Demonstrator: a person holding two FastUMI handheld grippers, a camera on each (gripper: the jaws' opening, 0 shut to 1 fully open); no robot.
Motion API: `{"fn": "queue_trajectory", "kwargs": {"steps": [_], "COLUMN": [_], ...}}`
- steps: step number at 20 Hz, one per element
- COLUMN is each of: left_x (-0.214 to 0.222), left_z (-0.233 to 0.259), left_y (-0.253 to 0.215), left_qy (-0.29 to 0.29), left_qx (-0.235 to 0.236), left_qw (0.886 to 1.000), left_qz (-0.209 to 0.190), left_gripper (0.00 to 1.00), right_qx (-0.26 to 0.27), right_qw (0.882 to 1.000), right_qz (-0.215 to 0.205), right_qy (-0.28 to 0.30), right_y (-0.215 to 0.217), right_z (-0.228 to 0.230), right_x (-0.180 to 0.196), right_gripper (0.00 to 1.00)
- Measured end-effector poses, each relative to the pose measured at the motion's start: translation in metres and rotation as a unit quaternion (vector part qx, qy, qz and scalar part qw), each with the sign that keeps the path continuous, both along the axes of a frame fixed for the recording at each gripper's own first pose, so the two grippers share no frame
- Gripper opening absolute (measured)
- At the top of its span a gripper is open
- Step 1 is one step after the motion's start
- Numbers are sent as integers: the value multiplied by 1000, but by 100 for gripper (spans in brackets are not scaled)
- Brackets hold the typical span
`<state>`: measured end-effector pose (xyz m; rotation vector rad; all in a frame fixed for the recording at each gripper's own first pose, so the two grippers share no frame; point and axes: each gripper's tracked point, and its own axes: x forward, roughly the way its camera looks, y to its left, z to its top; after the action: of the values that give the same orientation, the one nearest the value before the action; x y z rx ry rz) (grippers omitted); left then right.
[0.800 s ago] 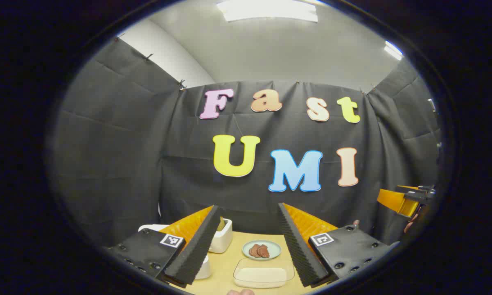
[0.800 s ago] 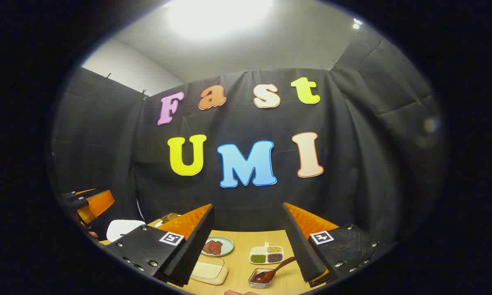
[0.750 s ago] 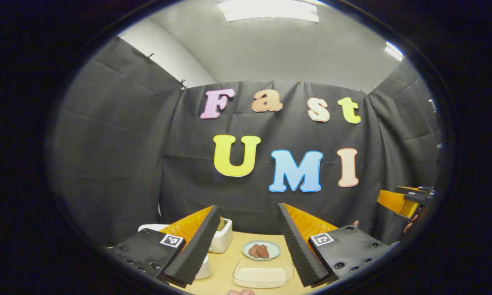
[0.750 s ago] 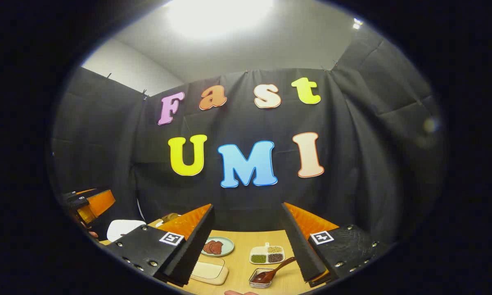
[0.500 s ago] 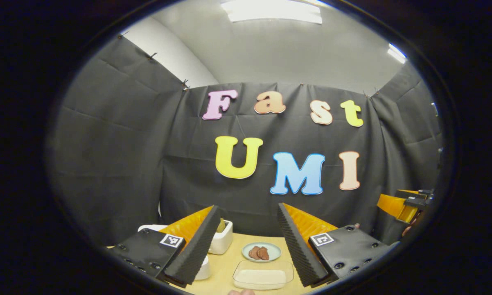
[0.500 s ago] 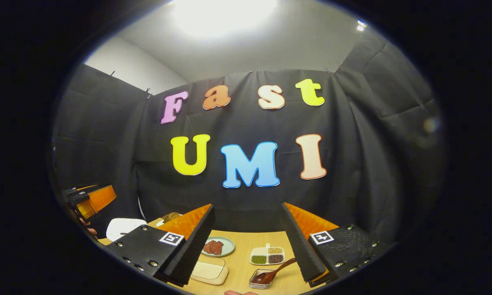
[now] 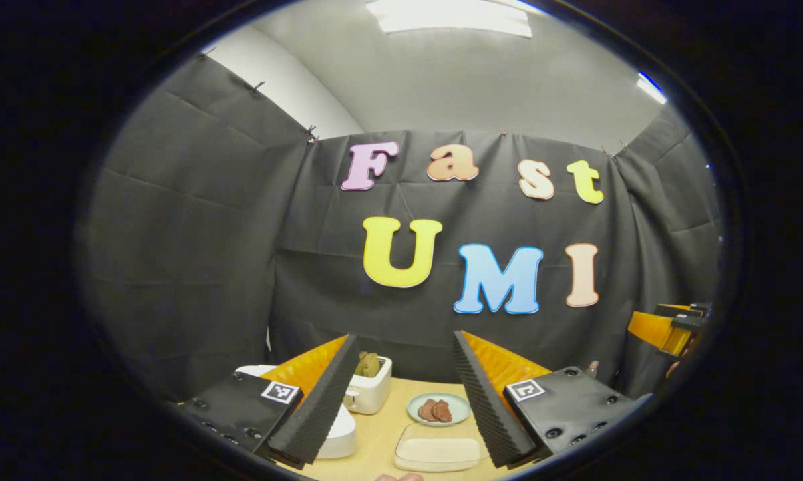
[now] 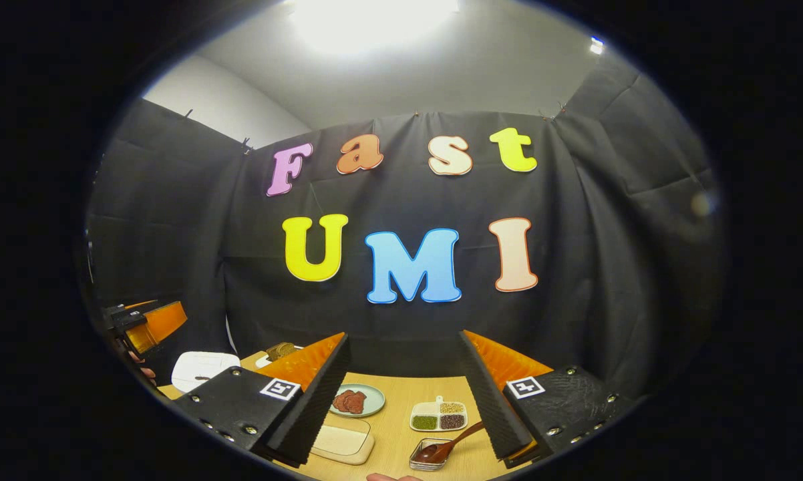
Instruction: Close the left gripper, press the button to open the rice cooker; take a wooden spoon from the chopstick holder with the right hand, scoop a spoonful of rice and pour it into the rice cooker, then put the wooden spoon back into the chopstick holder.
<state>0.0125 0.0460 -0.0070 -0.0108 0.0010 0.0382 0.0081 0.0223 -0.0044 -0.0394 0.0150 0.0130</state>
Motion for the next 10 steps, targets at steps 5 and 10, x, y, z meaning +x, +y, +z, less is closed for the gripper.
{"fn": "queue_trajectory", "kwargs": {"steps": [5,10], "left_x": [-1,-2], "left_z": [-4,-38], "left_y": [20,42], "left_qy": [-3,22], "left_qx": [5,19], "left_qw": [1000,1000], "left_qz": [8,-8], "left_gripper": [97,97], "right_qx": [3,-2], "right_qw": [1000,1000], "right_qz": [-4,-4], "right_qy": [6,14], "right_y": [2,8], "right_z": [-7,-18], "right_x": [2,-3], "right_gripper": [96,96]}}
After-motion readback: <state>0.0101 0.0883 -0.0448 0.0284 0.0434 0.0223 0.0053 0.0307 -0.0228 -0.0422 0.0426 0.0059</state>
